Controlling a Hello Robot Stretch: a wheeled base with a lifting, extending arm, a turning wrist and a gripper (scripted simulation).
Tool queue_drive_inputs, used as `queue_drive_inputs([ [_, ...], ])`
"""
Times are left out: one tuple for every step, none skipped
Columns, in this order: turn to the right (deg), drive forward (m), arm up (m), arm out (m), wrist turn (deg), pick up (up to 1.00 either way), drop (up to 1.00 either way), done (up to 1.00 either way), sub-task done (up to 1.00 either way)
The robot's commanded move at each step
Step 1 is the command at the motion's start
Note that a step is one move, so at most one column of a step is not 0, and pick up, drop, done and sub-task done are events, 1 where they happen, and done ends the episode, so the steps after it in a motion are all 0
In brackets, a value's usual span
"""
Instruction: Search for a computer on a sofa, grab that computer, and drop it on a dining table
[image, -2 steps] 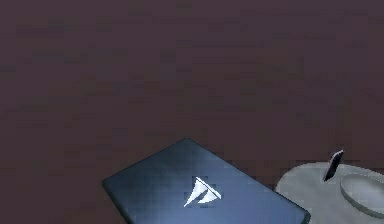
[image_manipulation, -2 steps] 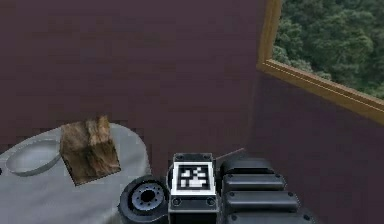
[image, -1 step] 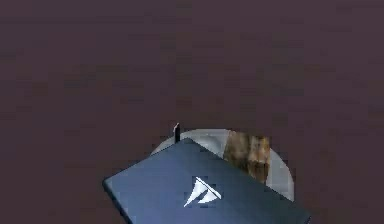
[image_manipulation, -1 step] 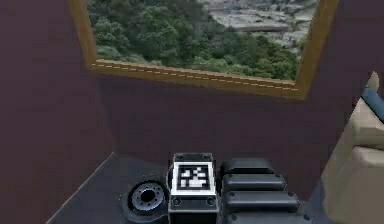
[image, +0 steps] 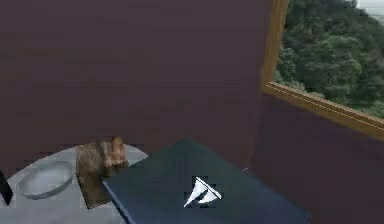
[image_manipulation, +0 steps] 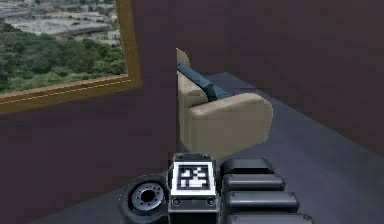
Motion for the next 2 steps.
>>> queue_drive_inputs([
  [27.0,0.0,0.0,0.0,0.0,0.0,0.0,0.0,0.0],
  [-45.0,0.0,0.0,0.0,0.0,0.0,0.0,0.0,0.0],
])
